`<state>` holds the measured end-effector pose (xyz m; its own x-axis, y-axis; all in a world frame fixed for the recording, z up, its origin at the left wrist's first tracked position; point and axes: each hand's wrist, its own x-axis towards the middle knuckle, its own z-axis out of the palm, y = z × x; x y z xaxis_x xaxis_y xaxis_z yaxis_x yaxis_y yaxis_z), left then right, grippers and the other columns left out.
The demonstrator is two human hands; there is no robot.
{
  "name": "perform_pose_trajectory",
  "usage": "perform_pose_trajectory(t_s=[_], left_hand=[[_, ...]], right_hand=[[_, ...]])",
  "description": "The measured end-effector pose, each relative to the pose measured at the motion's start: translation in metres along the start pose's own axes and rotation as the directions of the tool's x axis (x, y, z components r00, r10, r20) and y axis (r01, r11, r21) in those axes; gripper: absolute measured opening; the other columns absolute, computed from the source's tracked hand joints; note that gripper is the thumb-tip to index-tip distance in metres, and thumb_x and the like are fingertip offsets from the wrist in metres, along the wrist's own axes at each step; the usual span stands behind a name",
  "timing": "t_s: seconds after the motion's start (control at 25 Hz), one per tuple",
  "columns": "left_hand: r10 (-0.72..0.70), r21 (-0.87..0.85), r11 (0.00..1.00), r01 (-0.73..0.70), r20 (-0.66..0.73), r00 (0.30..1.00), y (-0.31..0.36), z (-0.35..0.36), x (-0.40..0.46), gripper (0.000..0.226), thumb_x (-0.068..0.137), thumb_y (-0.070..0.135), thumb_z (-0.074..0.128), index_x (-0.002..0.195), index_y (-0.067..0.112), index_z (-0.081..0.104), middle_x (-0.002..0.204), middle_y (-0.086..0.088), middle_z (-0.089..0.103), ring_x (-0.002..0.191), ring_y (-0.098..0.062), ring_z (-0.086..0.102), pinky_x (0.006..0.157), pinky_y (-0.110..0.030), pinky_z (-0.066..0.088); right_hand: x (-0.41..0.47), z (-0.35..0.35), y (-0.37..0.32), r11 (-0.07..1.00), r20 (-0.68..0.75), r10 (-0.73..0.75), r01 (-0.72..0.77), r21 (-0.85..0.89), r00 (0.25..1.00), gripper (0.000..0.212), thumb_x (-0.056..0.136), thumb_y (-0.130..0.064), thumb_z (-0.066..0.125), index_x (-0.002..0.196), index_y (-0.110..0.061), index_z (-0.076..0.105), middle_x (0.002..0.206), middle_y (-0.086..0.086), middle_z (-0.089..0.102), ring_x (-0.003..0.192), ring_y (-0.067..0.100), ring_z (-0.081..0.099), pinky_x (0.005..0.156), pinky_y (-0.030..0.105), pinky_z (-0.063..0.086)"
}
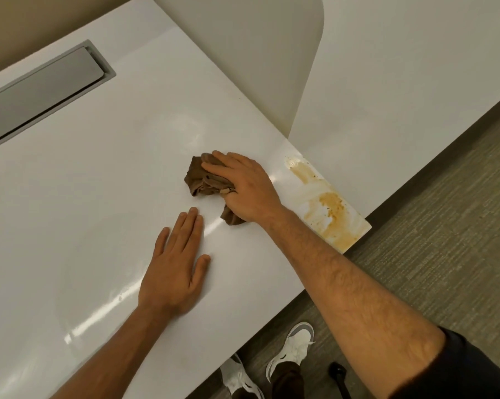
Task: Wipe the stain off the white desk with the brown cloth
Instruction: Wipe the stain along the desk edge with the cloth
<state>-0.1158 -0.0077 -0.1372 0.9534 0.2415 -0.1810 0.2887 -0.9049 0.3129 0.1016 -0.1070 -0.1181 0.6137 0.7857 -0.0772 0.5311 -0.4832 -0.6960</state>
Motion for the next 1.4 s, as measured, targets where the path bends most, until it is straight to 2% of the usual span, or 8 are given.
perform_pose_trajectory(t_s=[0.2,0.32,0.72,0.88,1.04,1.2,1.28,1.4], left_hand=[[-0.004,-0.007,1.000,0.004,-0.010,1.000,-0.004,0.005,-0.001,0.067,0.105,0.038,0.023,0.167,0.018,0.010,0.176,-0.002,0.007,0.162,-0.011,-0.002,0.130,-0.032,-0.007],[0.004,-0.014,1.000,-0.004,-0.009,1.000,-0.006,0.006,-0.001,0.068,0.104,0.036,0.025,0.168,0.020,0.004,0.176,0.004,0.001,0.162,-0.011,-0.002,0.130,-0.034,-0.004],[0.001,0.004,1.000,-0.001,-0.012,1.000,-0.004,0.006,-0.003,0.069,0.105,0.036,0.024,0.167,0.021,-0.002,0.176,0.008,-0.007,0.161,-0.010,-0.007,0.130,-0.034,-0.005],[0.010,0.005,1.000,-0.010,-0.022,1.000,-0.005,0.006,-0.002,0.070,0.104,0.036,0.025,0.167,0.022,-0.003,0.176,0.008,-0.007,0.161,-0.010,-0.006,0.129,-0.029,-0.009],[0.013,-0.006,1.000,-0.013,-0.029,1.000,-0.004,0.006,-0.002,0.070,0.104,0.035,0.026,0.168,0.020,0.001,0.176,0.006,-0.003,0.161,-0.010,-0.007,0.128,-0.027,-0.010],[0.009,-0.013,1.000,-0.009,-0.033,0.999,-0.003,0.005,-0.003,0.070,0.104,0.036,0.025,0.168,0.020,0.002,0.176,0.006,-0.002,0.161,-0.010,-0.006,0.128,-0.027,-0.011],[0.012,-0.007,1.000,-0.012,-0.035,0.999,-0.005,0.006,-0.002,0.070,0.104,0.036,0.024,0.168,0.019,0.003,0.176,0.004,-0.001,0.161,-0.011,-0.005,0.128,-0.028,-0.010],[0.017,0.000,1.000,-0.017,-0.036,0.999,-0.005,0.007,-0.001,0.070,0.103,0.035,0.025,0.167,0.017,0.005,0.176,0.002,0.002,0.162,-0.013,-0.003,0.129,-0.032,-0.005]], right_hand=[[-0.040,-0.006,0.002,0.984,0.018,-0.088,0.085,0.154,0.996,0.051,0.081,0.005,0.064,0.127,-0.016,0.073,0.142,0.005,0.064,0.134,0.028,0.054,0.119,0.036,0.030],[-0.078,-0.009,0.009,0.974,0.012,-0.114,0.109,0.199,0.993,0.051,0.072,0.001,0.060,0.117,-0.014,0.078,0.124,0.008,0.075,0.119,0.029,0.063,0.108,0.023,0.035],[-0.188,-0.009,0.033,0.962,0.109,0.073,-0.098,0.254,0.991,0.050,0.069,-0.009,0.056,0.111,-0.024,0.080,0.117,-0.002,0.077,0.120,0.020,0.065,0.108,0.053,0.046],[-0.200,-0.038,0.030,0.720,0.020,0.214,-0.171,0.673,0.977,0.056,0.065,0.002,0.050,0.106,-0.021,0.081,0.105,0.007,0.079,0.105,0.026,0.073,0.095,0.047,0.058],[-0.204,-0.087,0.051,0.406,-0.248,0.590,-0.017,0.914,0.768,0.045,0.065,0.002,0.047,0.088,-0.016,0.081,0.096,0.018,0.074,0.086,0.033,0.069,0.080,0.041,0.058],[-0.201,-0.101,0.072,0.458,-0.339,0.843,-0.227,0.859,0.418,0.030,0.074,-0.005,0.053,0.097,-0.014,0.070,0.080,0.009,0.073,0.063,0.017,0.070,0.064,0.034,0.060],[-0.195,-0.094,0.070,0.505,-0.344,0.836,-0.356,0.786,0.428,0.025,0.083,-0.007,0.052,0.085,-0.024,0.071,0.065,0.000,0.070,0.048,0.010,0.064,0.054,0.029,0.054],[-0.199,-0.076,0.062,0.681,-0.416,0.728,-0.505,0.530,0.545,0.028,0.087,-0.013,0.054,0.092,-0.033,0.073,0.099,-0.002,0.065,0.072,0.023,0.072,0.065,0.040,0.062]])
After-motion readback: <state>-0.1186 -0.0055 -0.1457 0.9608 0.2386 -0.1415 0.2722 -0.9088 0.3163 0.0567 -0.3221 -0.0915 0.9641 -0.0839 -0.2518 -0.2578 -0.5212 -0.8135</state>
